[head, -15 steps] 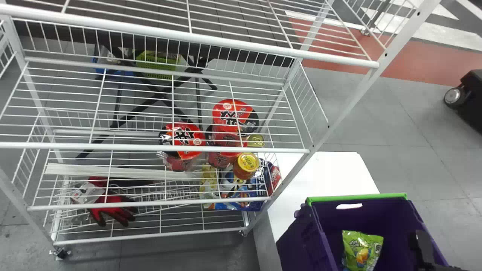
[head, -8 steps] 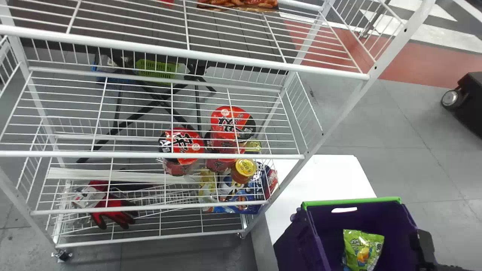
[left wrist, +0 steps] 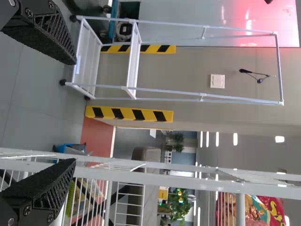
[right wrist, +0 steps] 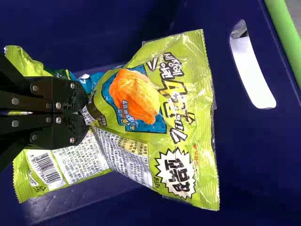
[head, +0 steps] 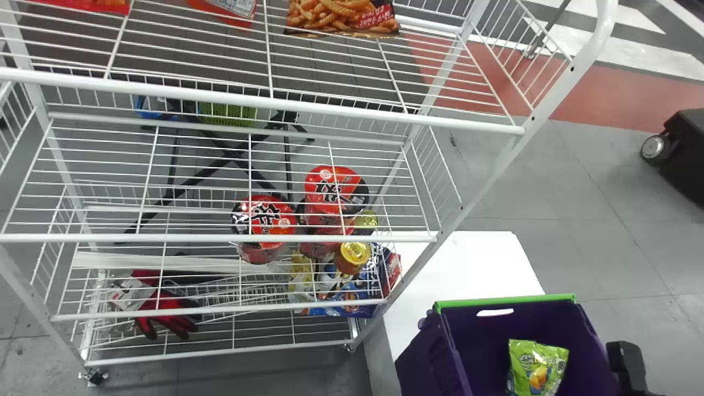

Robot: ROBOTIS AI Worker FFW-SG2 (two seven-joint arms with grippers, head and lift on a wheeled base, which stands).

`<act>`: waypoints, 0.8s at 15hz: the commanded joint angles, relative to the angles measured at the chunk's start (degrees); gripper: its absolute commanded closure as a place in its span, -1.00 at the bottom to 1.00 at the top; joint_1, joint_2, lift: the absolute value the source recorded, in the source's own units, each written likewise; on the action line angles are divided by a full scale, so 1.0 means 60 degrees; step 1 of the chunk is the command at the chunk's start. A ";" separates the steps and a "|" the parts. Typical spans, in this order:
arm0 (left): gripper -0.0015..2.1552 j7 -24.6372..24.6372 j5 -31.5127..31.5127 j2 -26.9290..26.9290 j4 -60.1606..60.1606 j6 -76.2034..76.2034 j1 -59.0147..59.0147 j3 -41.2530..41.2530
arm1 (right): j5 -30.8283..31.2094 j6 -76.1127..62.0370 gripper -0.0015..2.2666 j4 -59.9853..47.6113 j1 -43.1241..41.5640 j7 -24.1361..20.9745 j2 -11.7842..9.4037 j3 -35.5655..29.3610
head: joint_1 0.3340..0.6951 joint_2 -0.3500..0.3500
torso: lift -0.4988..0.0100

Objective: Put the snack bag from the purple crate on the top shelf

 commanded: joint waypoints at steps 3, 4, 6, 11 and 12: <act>-0.93 0.0003 -0.0039 -0.0015 -0.0090 0.0000 0.0050 -0.0031 | -0.0231 -0.0052 0.96 -0.0103 0.0248 0.0110 -0.0024 -0.0162 | 1.00 -1.00 | -0.06; -0.93 -0.0012 -0.0039 -0.0015 -0.0090 0.0000 0.0050 -0.0046 | -0.0231 -0.0023 0.96 -0.0117 0.0248 0.0125 -0.0024 -0.0177 | 1.00 -1.00 | -0.05; -0.93 0.0003 -0.0039 -0.0015 -0.0090 0.0000 0.0050 -0.0031 | -0.0231 -0.0023 0.96 -0.0103 0.0248 0.0139 -0.0039 -0.0191 | 1.00 -1.00 | -0.01; -0.93 -0.0012 -0.0024 0.0000 -0.0120 0.0000 0.0021 -0.0002 | -0.0275 0.0036 0.96 -0.0103 0.0248 0.0154 -0.0039 -0.0191 | 1.00 -1.00 | 0.07; -0.93 -0.0026 0.0005 0.0000 -0.0120 0.0000 0.0006 0.0013 | -0.0275 0.0065 0.96 -0.0117 0.0248 0.0183 -0.0024 -0.0191 | 1.00 -1.00 | 0.08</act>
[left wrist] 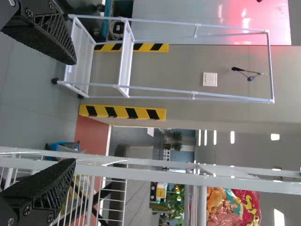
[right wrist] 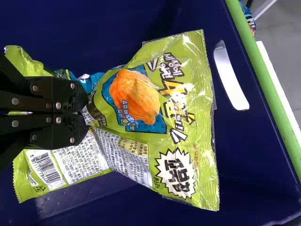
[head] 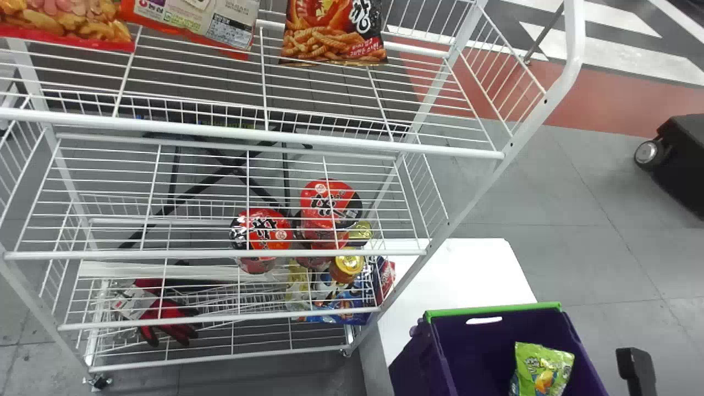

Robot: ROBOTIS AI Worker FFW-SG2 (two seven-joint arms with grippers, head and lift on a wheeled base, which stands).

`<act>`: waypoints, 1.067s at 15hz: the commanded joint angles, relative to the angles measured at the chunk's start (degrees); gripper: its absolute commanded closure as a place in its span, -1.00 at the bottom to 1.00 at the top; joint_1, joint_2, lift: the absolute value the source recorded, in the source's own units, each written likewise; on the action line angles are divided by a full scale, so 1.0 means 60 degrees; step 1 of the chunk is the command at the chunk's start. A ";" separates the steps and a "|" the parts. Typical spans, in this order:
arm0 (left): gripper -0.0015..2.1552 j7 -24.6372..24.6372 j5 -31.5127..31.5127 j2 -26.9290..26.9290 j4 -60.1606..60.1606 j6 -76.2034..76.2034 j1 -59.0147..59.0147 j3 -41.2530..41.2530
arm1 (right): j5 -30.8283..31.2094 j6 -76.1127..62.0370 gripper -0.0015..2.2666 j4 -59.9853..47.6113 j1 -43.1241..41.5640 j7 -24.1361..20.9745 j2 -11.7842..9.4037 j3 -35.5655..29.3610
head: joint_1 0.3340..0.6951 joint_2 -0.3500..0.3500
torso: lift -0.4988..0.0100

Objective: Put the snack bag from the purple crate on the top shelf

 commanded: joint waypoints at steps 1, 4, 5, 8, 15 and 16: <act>-0.93 -0.0011 0.0034 0.0000 0.0005 0.0003 -0.0025 0.0015 | -0.0015 0.0033 0.96 -0.0008 0.0000 0.0019 -0.0005 0.0000 | 1.00 -1.00 | 0.10; -0.93 -0.0011 0.0034 -0.0014 -0.0053 0.0003 0.0048 0.0015 | 0.0014 0.0092 0.96 -0.0008 0.0000 0.0019 -0.0005 0.0000 | 1.00 -1.00 | 0.14; -0.93 -0.0011 0.0064 -0.0014 -0.0068 -0.0027 0.0078 0.0015 | 0.0029 0.0092 0.96 -0.0008 0.0000 0.0019 -0.0005 0.0000 | 1.00 -1.00 | 0.16; -0.93 -0.0011 0.0064 -0.0029 -0.0214 -0.0085 0.0166 0.0030 | -0.0001 0.0238 0.96 -0.0125 0.0015 0.0034 -0.0005 0.0000 | 1.00 -1.00 | 0.21; -0.93 -0.0011 0.0064 -0.0014 -0.0229 -0.0056 0.0166 0.0059 | -0.0001 0.0326 0.96 -0.0169 -0.0015 0.0063 0.0024 0.0117 | 1.00 -1.00 | 0.32; -0.93 -0.0011 0.0078 -0.0029 -0.0229 -0.0056 0.0166 0.0074 | -0.0001 0.0297 0.96 -0.0169 -0.0044 0.0063 0.0010 0.0132 | 1.00 -1.00 | 0.33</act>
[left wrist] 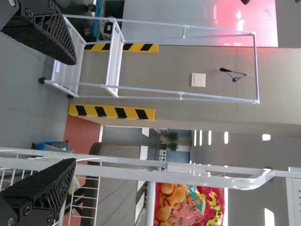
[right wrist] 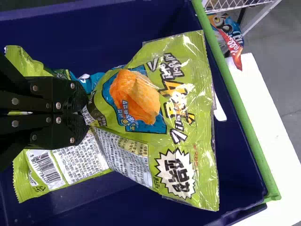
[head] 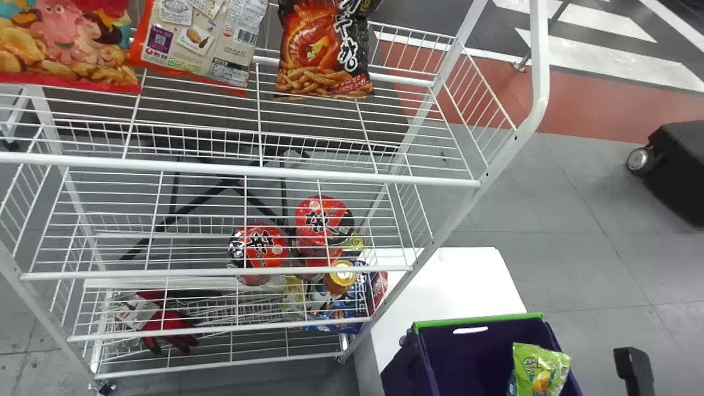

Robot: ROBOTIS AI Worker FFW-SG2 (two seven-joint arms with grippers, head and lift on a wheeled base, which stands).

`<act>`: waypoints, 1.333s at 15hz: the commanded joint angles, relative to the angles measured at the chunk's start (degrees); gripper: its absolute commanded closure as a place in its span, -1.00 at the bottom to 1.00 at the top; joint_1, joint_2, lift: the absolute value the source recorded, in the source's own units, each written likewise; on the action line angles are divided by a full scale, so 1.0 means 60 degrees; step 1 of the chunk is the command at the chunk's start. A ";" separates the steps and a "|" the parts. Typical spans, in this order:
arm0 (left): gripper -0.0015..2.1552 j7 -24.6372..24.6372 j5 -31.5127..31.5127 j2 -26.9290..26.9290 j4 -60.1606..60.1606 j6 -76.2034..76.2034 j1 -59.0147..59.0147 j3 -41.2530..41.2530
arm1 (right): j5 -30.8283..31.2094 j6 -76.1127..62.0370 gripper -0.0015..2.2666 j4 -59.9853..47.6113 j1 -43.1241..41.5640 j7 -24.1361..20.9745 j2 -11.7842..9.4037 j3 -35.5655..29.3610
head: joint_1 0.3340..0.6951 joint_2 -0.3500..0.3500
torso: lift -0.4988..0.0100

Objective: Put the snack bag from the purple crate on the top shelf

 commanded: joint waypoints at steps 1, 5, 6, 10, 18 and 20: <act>-0.93 0.0000 0.0014 -0.0015 -0.0005 0.0006 -0.0002 0.0053 | 0.0017 0.0023 0.96 0.0000 -0.0074 0.0000 -0.0014 0.0051 | 1.00 -1.00 | 0.35; -0.93 0.0000 0.0014 -0.0015 -0.0049 0.0035 -0.0002 0.0068 | 0.0047 0.0111 0.96 0.0000 -0.0191 0.0044 -0.0029 0.0066 | 1.00 -1.00 | 0.41; -0.93 0.0000 0.0014 -0.0015 -0.0049 0.0035 -0.0002 0.0068 | 0.0061 0.0140 0.96 0.0000 -0.0206 0.0044 -0.0044 0.0066 | 1.00 -1.00 | 0.43; -0.93 0.0000 0.0014 -0.0029 -0.0064 0.0065 -0.0002 0.0068 | 0.0047 0.0170 0.96 0.0015 -0.0206 0.0044 -0.0044 0.0066 | 1.00 -1.00 | 0.49; -0.93 0.0000 0.0014 -0.0029 -0.0166 0.0035 0.0116 0.0068 | 0.0017 0.0140 0.96 0.0000 -0.0118 0.0161 -0.0044 0.0037 | 1.00 -1.00 | 0.62; -0.93 0.0000 0.0014 -0.0029 -0.0239 0.0035 0.0174 0.0068 | 0.0003 0.0170 0.96 0.0000 -0.0103 0.0161 -0.0044 0.0007 | 1.00 -1.00 | 0.65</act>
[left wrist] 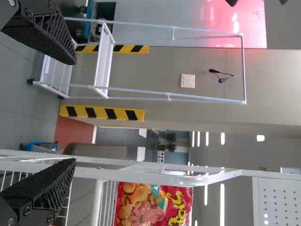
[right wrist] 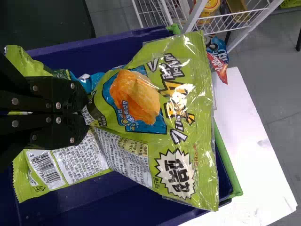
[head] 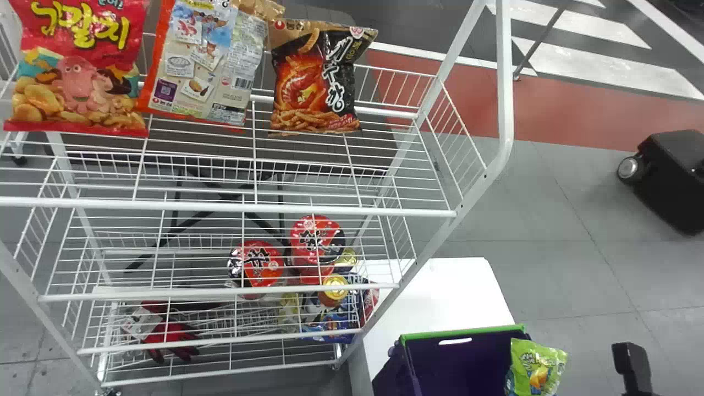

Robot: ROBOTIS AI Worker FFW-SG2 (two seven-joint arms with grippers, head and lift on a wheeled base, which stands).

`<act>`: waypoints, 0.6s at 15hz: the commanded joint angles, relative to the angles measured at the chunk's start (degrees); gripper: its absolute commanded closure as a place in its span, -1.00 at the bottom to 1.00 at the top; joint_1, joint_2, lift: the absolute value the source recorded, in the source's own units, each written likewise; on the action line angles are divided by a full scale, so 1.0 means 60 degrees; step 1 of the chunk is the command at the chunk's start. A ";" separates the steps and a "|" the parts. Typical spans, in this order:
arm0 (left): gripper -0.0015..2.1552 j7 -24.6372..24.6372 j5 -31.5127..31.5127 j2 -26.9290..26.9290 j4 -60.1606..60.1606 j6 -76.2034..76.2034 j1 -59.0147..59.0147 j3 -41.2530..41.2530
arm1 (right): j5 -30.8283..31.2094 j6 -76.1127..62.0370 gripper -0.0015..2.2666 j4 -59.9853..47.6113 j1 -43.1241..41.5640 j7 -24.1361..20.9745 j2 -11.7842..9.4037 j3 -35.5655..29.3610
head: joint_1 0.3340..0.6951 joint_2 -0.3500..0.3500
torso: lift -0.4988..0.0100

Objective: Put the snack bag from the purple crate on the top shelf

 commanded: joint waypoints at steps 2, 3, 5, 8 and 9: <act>-0.93 0.0000 0.0000 0.0000 -0.0105 0.0000 0.0103 0.0015 | -0.0027 -0.0006 0.96 0.0000 0.0044 0.0000 0.0000 -0.0034 | 1.00 -1.00 | 0.68; -0.93 0.0000 0.0000 0.0000 -0.0149 0.0000 0.0133 0.0044 | -0.0027 -0.0036 0.96 0.0000 0.0058 0.0000 0.0000 -0.0034 | 1.00 -1.00 | 0.69; -0.93 0.0000 0.0000 0.0015 -0.0207 0.0029 0.0191 0.0103 | -0.0041 -0.0094 0.96 0.0000 0.0058 -0.0015 0.0000 -0.0019 | 1.00 -1.00 | 0.72; -0.93 -0.0015 -0.0015 0.0015 -0.0266 0.0117 0.0221 0.0161 | -0.0041 -0.0036 0.96 0.0000 0.0058 -0.0029 0.0000 0.0010 | 1.00 -1.00 | 0.77; -0.93 -0.0015 -0.0044 0.0030 -0.0266 0.0176 0.0221 0.0176 | -0.0041 -0.0006 0.96 0.0000 0.0044 -0.0015 -0.0015 0.0025 | 1.00 -1.00 | 0.79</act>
